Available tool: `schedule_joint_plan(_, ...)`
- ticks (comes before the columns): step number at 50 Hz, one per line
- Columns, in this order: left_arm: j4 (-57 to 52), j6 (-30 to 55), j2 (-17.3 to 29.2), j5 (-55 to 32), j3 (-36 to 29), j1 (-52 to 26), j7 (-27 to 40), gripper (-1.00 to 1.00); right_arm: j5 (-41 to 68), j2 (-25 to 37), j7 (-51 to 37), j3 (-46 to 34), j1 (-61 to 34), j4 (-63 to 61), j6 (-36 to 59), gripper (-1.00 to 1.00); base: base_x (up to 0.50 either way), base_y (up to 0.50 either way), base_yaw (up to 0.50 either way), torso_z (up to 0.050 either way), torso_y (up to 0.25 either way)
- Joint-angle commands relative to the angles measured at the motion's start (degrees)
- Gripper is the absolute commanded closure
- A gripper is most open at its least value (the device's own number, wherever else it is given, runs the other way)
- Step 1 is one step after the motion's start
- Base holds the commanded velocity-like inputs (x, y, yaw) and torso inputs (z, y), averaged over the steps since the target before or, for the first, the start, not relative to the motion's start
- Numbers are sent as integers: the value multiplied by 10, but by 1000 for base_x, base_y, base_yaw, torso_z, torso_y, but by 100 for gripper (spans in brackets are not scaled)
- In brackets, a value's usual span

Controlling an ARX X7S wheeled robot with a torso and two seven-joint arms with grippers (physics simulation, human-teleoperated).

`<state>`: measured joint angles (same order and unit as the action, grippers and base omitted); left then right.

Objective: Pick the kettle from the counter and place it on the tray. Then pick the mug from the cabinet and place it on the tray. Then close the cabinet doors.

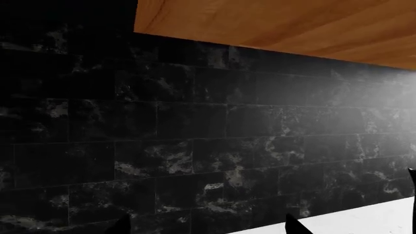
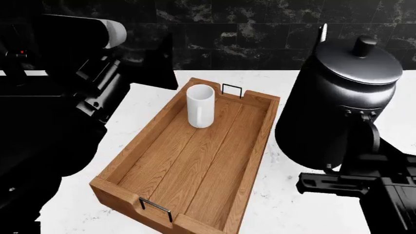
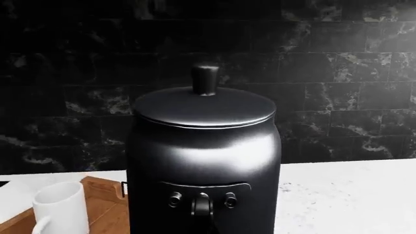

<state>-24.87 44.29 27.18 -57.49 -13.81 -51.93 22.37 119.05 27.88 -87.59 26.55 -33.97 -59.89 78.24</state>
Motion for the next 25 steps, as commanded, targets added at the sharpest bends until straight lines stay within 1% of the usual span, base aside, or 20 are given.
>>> schedule_joint_plan(1,-62,17,55,-30,47,20,41,-100,-55,16,-23,-198,-92,0,-88,100,0,0,0,0,0)
schedule_joint_plan(3,-78,18,70,-39,62,35,50,-100,-72,6,-20,-234,-106,4,-94,100,0,0,0,0,0)
schedule_joint_plan(6,-101,16,92,-56,91,61,63,-100,-97,-27,-4,-270,-123,19,-80,100,0,0,0,0,0)
schedule_joint_plan(11,-123,8,118,-71,125,97,70,-100,-141,-76,34,-299,-134,39,-59,100,0,0,0,0,0)
schedule_joint_plan(18,-124,-7,131,-71,150,128,65,-100,-201,-128,97,-319,-129,56,-38,100,0,0,0,0,1)
schedule_joint_plan(25,-120,-11,136,-74,159,138,63,-100,-260,-165,157,-336,-112,62,-28,100,0,0,0,0,0)
